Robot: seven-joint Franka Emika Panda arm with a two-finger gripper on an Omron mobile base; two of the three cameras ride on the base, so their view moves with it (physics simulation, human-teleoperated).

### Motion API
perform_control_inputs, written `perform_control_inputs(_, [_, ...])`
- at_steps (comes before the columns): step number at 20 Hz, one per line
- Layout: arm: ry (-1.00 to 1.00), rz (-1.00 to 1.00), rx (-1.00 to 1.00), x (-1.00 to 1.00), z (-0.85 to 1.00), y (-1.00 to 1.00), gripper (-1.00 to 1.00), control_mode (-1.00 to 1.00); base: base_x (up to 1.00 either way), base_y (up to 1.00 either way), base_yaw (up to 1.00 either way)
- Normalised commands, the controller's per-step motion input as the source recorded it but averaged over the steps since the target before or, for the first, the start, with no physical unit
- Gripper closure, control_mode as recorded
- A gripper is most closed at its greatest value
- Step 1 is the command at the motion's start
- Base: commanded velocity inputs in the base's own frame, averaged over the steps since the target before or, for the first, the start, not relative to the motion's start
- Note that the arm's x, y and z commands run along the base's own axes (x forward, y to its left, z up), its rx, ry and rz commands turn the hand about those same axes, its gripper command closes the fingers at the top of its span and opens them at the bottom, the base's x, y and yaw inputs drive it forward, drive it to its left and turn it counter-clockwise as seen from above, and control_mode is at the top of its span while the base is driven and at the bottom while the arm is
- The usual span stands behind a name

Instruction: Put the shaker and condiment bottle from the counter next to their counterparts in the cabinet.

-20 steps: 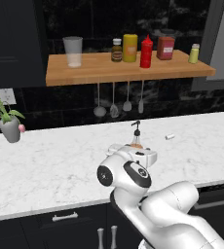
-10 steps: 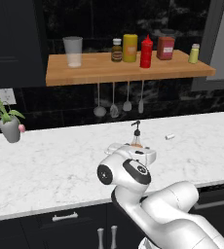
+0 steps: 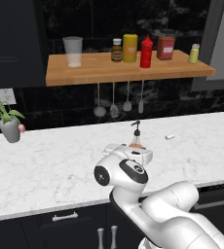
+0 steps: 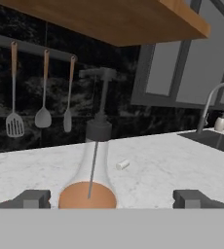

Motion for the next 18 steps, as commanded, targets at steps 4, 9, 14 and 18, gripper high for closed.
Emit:
perform_control_inputs(4, [0.01,-0.01,-0.01,0.18,-0.13,0.02,-1.0,-1.0,0.0,0.0,0.0])
perform_control_inputs(9, [0.01,-0.04,0.05,0.21,-0.14,0.0,-1.0,-1.0,0.0,0.0,0.0])
perform_control_inputs(14, [0.0,0.0,0.09,0.0,-0.02,-0.07,-1.0,-1.0,0.0,0.0,0.0])
perform_control_inputs(18, [0.0,0.0,0.1,0.0,0.0,-0.09,-1.0,-1.0,0.0,0.0,0.0])
